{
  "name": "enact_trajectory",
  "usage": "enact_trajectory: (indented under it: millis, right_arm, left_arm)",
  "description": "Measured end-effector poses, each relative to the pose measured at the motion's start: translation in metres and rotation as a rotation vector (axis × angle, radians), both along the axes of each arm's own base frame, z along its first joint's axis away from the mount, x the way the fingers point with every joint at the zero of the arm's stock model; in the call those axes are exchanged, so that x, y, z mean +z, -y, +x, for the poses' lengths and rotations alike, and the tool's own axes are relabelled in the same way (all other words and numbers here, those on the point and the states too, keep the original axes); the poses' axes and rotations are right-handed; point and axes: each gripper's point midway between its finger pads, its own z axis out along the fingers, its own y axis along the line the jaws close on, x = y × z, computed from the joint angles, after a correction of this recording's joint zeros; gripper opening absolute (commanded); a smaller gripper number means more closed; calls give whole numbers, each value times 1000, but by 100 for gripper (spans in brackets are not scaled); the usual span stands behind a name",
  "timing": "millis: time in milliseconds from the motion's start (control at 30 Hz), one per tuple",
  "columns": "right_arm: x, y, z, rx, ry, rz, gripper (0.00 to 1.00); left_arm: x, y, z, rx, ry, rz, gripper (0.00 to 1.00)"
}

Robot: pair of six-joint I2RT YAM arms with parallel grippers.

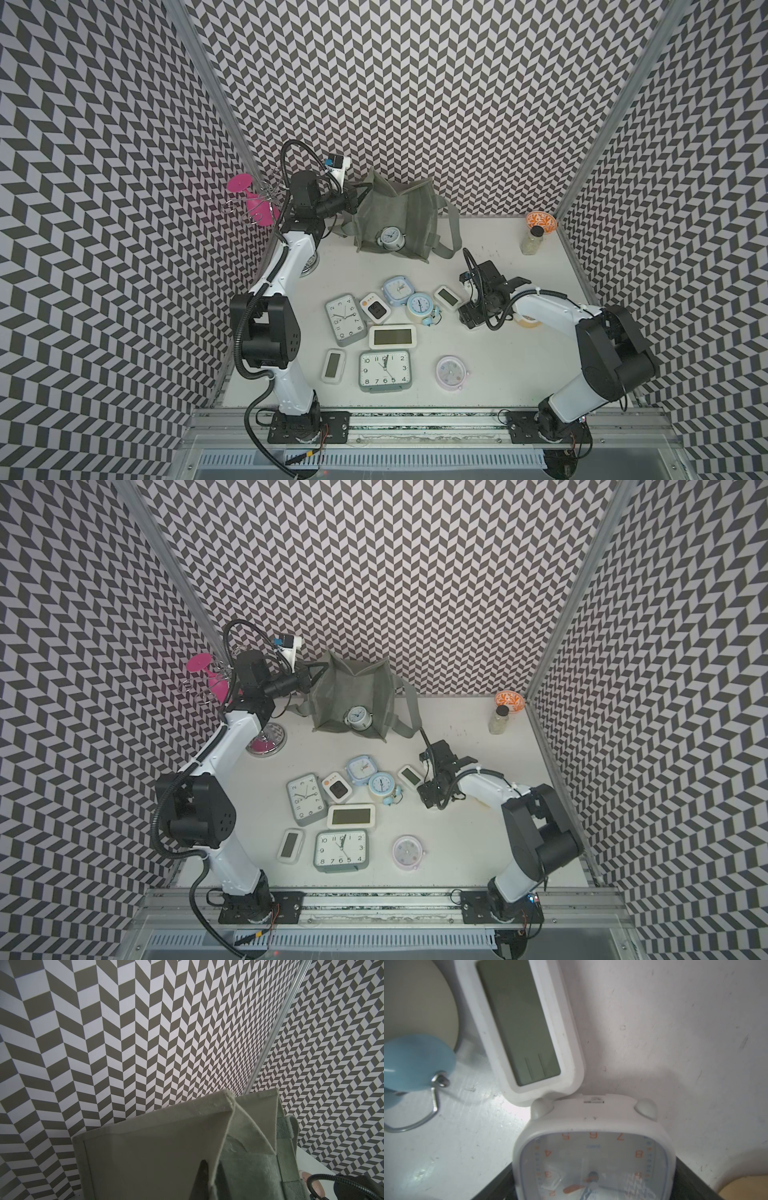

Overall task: Put the alarm clock into the canvas bag
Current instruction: Pick up the alarm from the center of the board, then place the alarm at the canvas bag.

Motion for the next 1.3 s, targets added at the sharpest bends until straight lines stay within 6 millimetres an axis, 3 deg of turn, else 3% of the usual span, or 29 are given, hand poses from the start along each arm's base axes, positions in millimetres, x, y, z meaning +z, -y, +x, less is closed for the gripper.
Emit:
enact_trajectory:
  millis: [167, 267, 367, 600, 700, 800, 900, 1167, 1300]
  right_arm:
    - [4, 0, -5, -1, -20, 3, 74]
    - [27, -1, -10, -4, 9, 42, 74]
    - [80, -9, -10, 3, 120, 144, 72]
    - [266, -48, 0, 75, 530, 516, 68]
    - [319, -70, 2, 132, 628, 637, 67]
    - [347, -98, 13, 176, 657, 708, 66]
    - [349, -125, 35, 180, 652, 732, 65]
    - [283, -175, 87, 114, 569, 640, 63]
    - [263, -194, 105, 111, 588, 578, 63]
  left_arm:
    - [0, 1, 0, -3, 0, 0, 0]
    - [0, 1, -1, -4, 0, 0, 0]
    - [0, 2, -1, -7, 0, 1, 0]
    - [0, 14, -5, -29, 5, 5, 0]
    - [-1, 23, -8, -46, 5, 7, 0]
    - [-2, 31, -10, -56, 4, 11, 0]
    - [-4, 38, -12, -63, -2, 20, 0]
    - [-2, 47, -13, -54, -10, 30, 0]
    - [1, 50, -13, -41, -16, 29, 0]
